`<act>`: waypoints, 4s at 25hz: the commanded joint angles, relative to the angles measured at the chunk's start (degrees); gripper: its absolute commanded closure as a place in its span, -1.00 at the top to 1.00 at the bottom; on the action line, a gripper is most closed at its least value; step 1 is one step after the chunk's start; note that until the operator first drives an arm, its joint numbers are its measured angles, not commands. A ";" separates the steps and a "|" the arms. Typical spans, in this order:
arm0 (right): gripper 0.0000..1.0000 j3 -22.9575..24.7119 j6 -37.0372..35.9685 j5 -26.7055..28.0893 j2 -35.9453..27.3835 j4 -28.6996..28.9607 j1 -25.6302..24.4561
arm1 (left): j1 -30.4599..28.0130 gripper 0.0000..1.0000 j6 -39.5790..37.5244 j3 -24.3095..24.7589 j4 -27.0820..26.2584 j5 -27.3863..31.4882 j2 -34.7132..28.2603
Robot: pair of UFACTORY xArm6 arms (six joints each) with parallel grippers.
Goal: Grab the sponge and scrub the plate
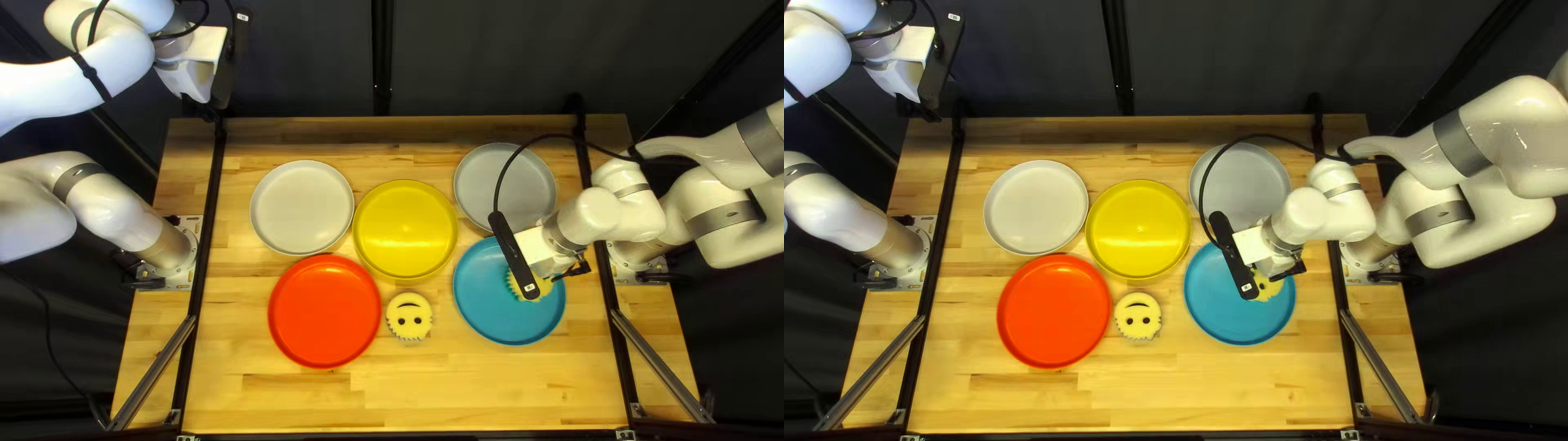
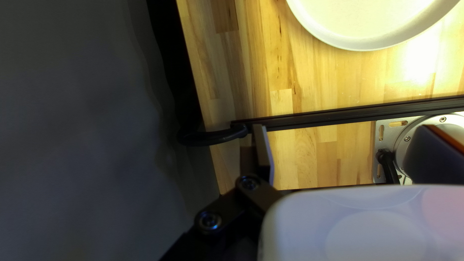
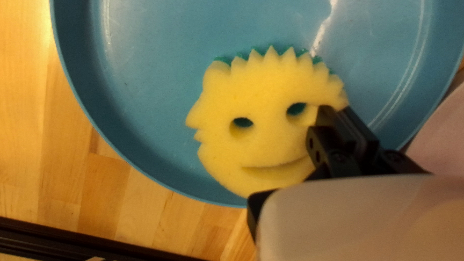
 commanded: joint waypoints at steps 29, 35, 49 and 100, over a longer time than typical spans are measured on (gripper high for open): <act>-1.00 -1.81 3.68 0.53 1.94 -2.17 1.87 | 0.00 1.00 0.00 0.00 0.00 0.00 0.00; -1.00 -5.74 -1.69 -0.77 6.04 -2.01 -3.10 | 0.00 1.00 0.00 0.00 0.00 0.00 0.00; -1.00 -3.24 9.75 2.30 1.43 -6.03 6.78 | 0.00 1.00 0.00 0.00 0.00 0.00 0.00; -1.00 -4.91 17.26 6.85 2.01 -3.86 12.74 | 0.00 1.00 0.00 0.00 0.00 0.00 0.00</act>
